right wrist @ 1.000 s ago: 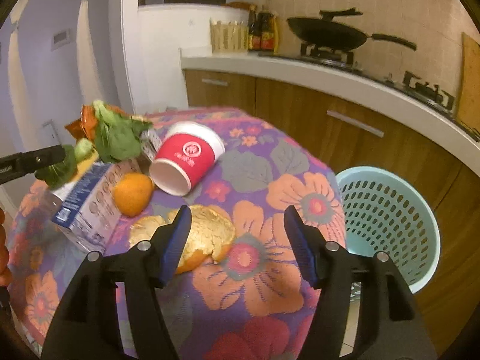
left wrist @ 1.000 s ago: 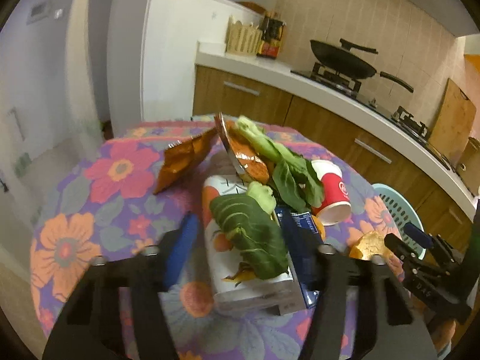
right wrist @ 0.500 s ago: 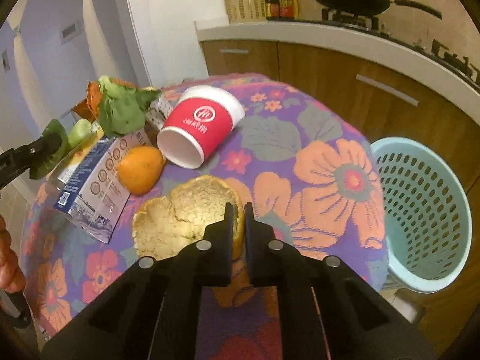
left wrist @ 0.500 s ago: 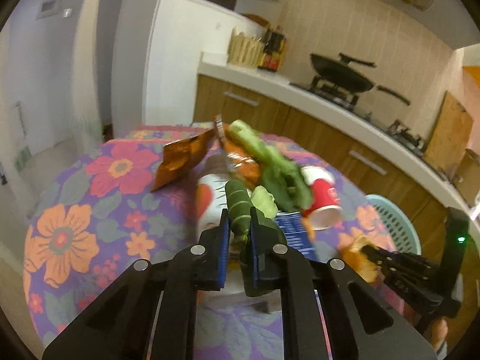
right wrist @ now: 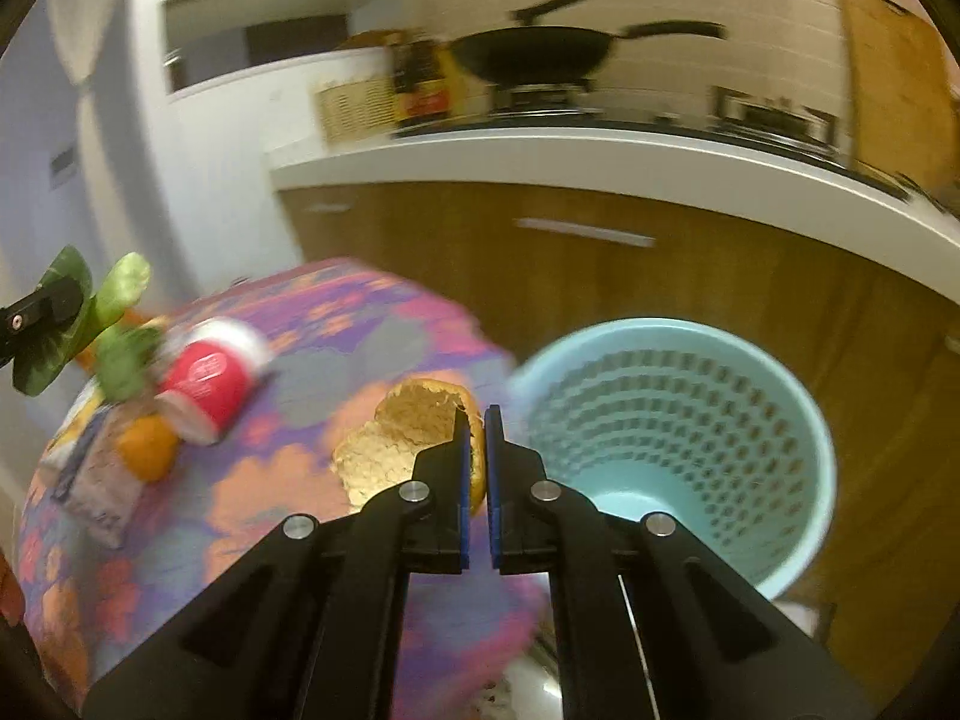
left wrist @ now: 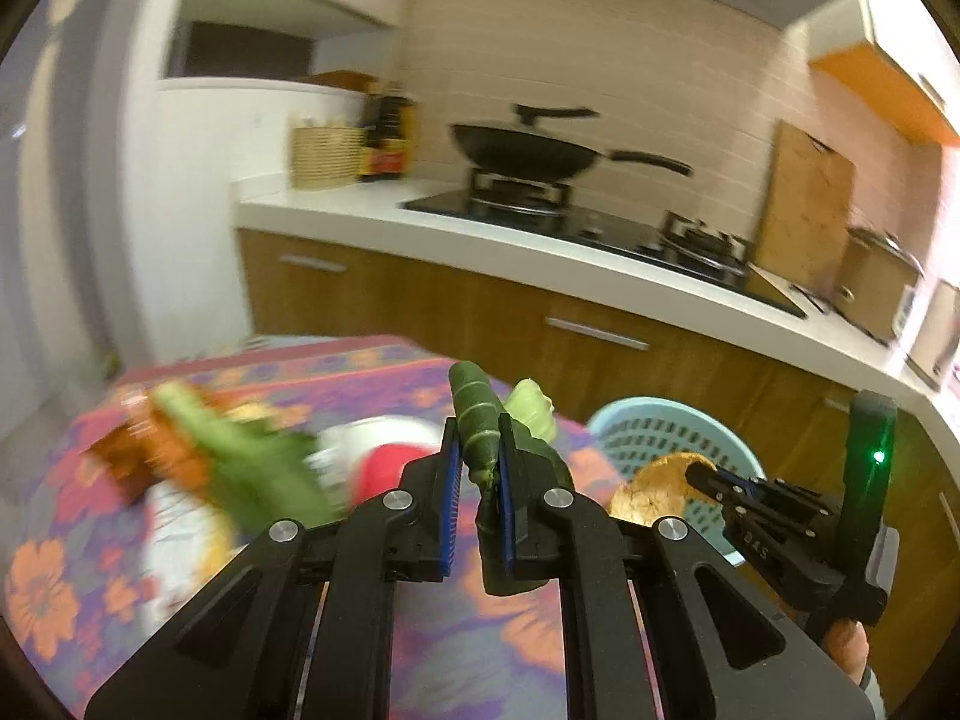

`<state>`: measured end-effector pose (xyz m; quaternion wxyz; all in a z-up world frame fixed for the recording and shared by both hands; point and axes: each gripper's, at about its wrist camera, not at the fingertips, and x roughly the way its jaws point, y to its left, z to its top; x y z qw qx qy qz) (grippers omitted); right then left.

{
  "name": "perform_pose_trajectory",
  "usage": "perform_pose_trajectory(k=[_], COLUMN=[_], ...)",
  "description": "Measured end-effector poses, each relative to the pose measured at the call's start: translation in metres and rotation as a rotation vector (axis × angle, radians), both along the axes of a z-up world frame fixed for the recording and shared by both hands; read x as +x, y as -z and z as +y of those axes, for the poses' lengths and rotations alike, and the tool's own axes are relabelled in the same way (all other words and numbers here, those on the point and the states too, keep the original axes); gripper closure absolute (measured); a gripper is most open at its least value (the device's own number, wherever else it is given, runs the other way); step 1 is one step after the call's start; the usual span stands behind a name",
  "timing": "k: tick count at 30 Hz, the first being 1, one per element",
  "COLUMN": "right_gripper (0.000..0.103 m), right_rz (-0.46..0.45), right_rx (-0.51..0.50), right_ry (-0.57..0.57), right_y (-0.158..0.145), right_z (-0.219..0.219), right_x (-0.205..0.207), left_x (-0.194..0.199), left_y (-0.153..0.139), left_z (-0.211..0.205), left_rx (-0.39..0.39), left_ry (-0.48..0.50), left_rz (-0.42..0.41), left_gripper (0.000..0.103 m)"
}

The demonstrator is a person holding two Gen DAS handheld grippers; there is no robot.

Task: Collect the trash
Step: 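Carry the bread crust with the right tool while the left tool grasps green vegetable, then open both tools over the blue basket to drop crust and vegetable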

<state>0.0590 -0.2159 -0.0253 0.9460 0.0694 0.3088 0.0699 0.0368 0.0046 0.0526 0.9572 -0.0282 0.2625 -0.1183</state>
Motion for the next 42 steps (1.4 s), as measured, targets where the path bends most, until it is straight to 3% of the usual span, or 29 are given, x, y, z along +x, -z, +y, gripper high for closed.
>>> perform_pose_trajectory(k=[6,10,18,23,27,30,33,36,38,42], right_gripper=[0.101,0.101,0.100,0.094,0.079,0.055,0.052,0.052,0.052,0.052], right_rz=[0.035,0.082,0.221,0.278,0.288,0.274,0.255,0.239,0.231,0.208], right_rx=[0.001,-0.003,0.021,0.040,0.105,0.118,0.119,0.145,0.147,0.133], right_ry=[0.136,0.169,0.202,0.184,0.167,0.173,0.186,0.211,0.231,0.248], right_y=[0.022,0.045,0.088,0.104,0.109,0.105,0.096,0.089,0.084,0.073], right_z=[-0.064,-0.088,-0.113,-0.120,-0.126,-0.130,-0.135,-0.142,-0.148,-0.149], right_x=[0.023,0.042,0.075,0.075,0.066,0.061,0.053,0.044,0.038,0.027], left_x=[0.040,0.067,0.108,0.121,0.124,0.127,0.130,0.130,0.130,0.124], left_y=[0.018,0.034,0.066,0.079,0.084,0.089,0.092,0.093,0.094,0.090], left_z=[-0.076,-0.111,-0.153,-0.166,-0.176,-0.183,-0.188,-0.192,-0.192,-0.186], left_rx=[0.025,0.040,0.041,0.057,0.066,0.070,0.079,0.087,0.100,0.092], left_ry=[0.121,0.176,0.238,0.253,0.273,0.288,0.297,0.313,0.311,0.310], left_rz=[0.050,0.087,0.176,0.200,0.223,0.238,0.243,0.241,0.241,0.228], left_gripper=[0.096,0.099,0.099,0.099,0.099,0.098,0.098,0.090,0.063,0.061])
